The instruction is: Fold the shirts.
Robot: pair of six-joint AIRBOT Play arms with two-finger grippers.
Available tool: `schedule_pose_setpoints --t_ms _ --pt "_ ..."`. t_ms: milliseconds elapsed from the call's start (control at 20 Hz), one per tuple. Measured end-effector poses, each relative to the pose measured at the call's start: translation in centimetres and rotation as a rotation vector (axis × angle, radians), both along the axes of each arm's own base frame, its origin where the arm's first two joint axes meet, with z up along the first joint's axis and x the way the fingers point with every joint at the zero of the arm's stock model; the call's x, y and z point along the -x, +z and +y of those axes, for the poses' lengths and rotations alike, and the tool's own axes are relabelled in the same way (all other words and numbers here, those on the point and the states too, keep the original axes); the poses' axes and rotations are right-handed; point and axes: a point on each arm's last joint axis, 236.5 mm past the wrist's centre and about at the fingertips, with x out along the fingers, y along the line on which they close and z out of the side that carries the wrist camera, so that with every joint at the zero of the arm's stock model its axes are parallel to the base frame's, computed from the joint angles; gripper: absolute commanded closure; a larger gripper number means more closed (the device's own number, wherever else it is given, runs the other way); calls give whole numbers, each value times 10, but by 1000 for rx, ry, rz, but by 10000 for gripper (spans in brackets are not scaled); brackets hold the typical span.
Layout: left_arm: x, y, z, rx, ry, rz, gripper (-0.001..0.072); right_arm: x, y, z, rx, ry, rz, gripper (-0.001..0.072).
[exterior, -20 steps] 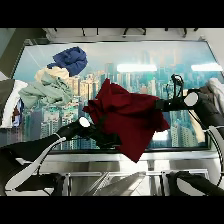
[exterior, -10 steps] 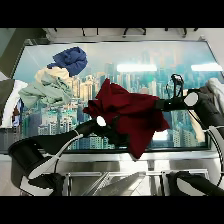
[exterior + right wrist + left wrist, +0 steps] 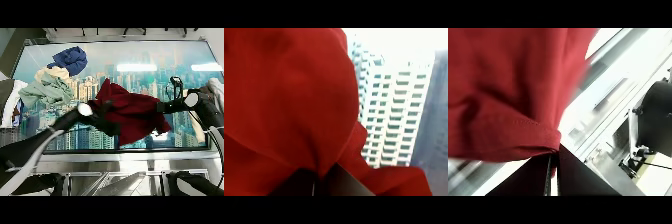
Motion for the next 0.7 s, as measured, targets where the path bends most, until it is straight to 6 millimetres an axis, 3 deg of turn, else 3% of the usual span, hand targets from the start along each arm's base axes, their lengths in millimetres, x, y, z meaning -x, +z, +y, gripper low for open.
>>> schedule_pose_setpoints --t_ms 200,350,500,700 --pt "-39 86 70 62 183 -187 695 18 30 0 12 48 -35 681" --pt "-39 147 111 103 293 -325 695 34 76 2 13 76 -122 681" --pt "-27 218 133 152 354 -497 695 54 146 5 4 93 -271 681" --pt "5 328 145 237 387 -740 695 88 270 2 16 102 -552 681"
